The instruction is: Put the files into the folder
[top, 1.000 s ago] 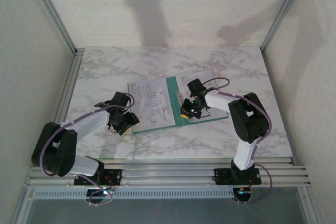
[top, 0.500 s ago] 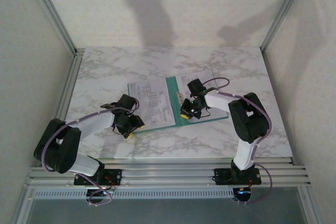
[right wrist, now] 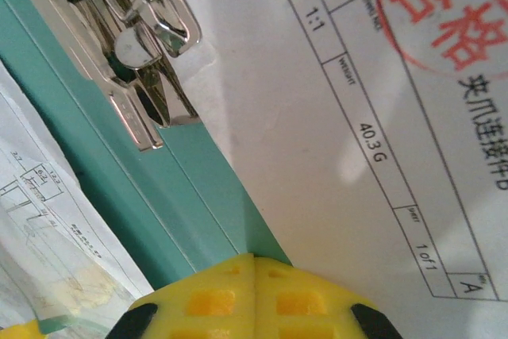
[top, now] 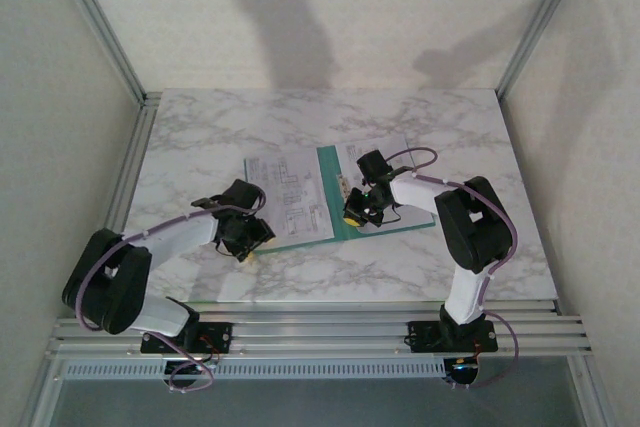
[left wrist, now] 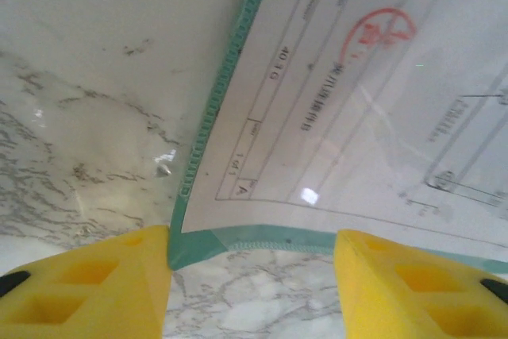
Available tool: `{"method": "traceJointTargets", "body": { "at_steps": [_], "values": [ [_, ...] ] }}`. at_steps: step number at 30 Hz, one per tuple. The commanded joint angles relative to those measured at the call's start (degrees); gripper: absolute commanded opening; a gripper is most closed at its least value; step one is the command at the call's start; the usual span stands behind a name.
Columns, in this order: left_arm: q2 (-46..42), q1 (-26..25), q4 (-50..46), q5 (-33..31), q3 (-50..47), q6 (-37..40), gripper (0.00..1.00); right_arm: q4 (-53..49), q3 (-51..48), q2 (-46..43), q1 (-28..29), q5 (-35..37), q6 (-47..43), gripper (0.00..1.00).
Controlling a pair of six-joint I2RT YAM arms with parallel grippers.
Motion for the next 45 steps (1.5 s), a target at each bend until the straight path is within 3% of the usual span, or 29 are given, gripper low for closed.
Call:
{"method": "traceJointTargets", "body": {
  "at_steps": [1, 13, 19, 23, 30, 32, 37, 45],
  "values": [
    [-4.3, -1.3, 8.6, 2.0, -0.1, -1.1, 0.51, -4.7, -1.6, 4.3, 0.4, 1.8, -0.6, 0.02],
    [-10.3, -2.2, 10.9, 2.3, -1.2, 0.0, 0.30, -5.2, -1.1, 4.8, 0.3, 2.1, -0.6, 0.01],
    [-7.4, -3.2, 6.2, -0.7, 2.6, 3.7, 0.00, -4.6, -1.0, 4.5, 0.2, 2.0, 0.0, 0.01],
    [-5.8, -3.9, 0.6, -5.5, 6.9, 7.3, 0.00, -3.2, -0.4, 2.9, 0.2, 0.5, 1.0, 0.07],
    [-3.6, -3.9, -10.3, -13.9, 15.2, 15.8, 0.00, -2.9, 5.1, -4.2, -0.3, 0.1, 0.8, 0.32],
    [-3.2, -3.9, -13.0, -16.0, 17.4, 17.8, 0.00, -3.9, 6.5, -6.3, -1.5, 1.4, 0.5, 0.35],
    [-2.8, -3.9, -18.5, -20.6, 21.9, 21.2, 0.00, -5.8, 5.9, -9.6, -7.5, 3.4, 0.5, 0.35],
    [-2.3, -3.9, -23.8, -23.9, 27.8, 25.8, 0.00, -11.5, 0.0, -8.9, -14.6, 7.9, 0.1, 0.20]
  ]
}}
